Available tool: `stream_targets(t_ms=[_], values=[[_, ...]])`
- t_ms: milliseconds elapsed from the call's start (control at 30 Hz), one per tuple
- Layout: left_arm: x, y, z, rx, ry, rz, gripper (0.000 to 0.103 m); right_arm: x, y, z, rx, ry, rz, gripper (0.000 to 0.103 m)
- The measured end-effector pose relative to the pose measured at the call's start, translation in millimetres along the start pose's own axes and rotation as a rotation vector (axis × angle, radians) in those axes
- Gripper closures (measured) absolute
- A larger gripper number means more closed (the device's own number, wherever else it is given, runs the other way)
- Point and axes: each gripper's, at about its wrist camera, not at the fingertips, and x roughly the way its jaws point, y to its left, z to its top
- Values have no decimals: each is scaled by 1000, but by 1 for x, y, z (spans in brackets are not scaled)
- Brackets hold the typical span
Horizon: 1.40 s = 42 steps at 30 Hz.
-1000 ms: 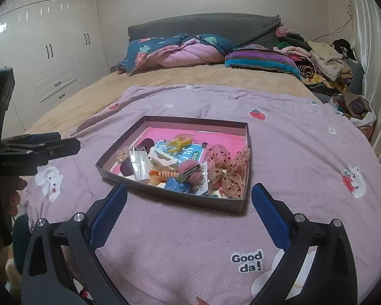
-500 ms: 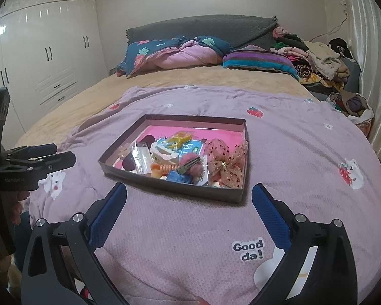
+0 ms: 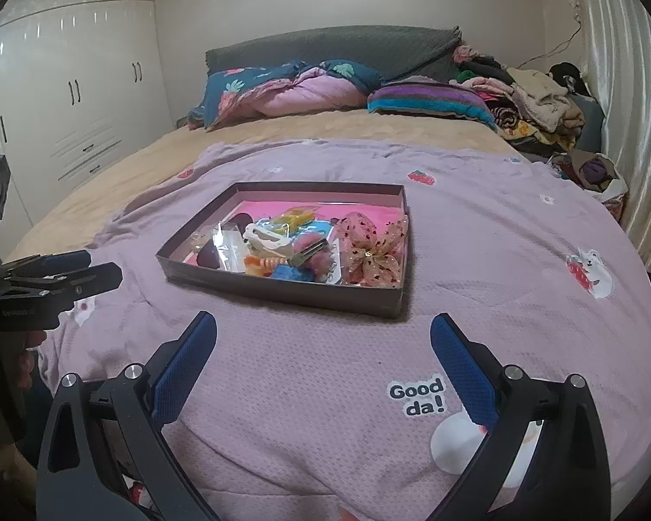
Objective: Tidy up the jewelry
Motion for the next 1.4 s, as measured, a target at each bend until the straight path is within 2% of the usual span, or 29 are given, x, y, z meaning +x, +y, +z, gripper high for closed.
stream_targets(t_ms=[267, 1400], values=[[6, -4, -12, 1, 19, -12, 9, 8, 1, -13, 14, 27, 2, 5], [8, -7, -13, 3, 44, 4, 9, 10, -1, -14, 17, 37, 6, 4]])
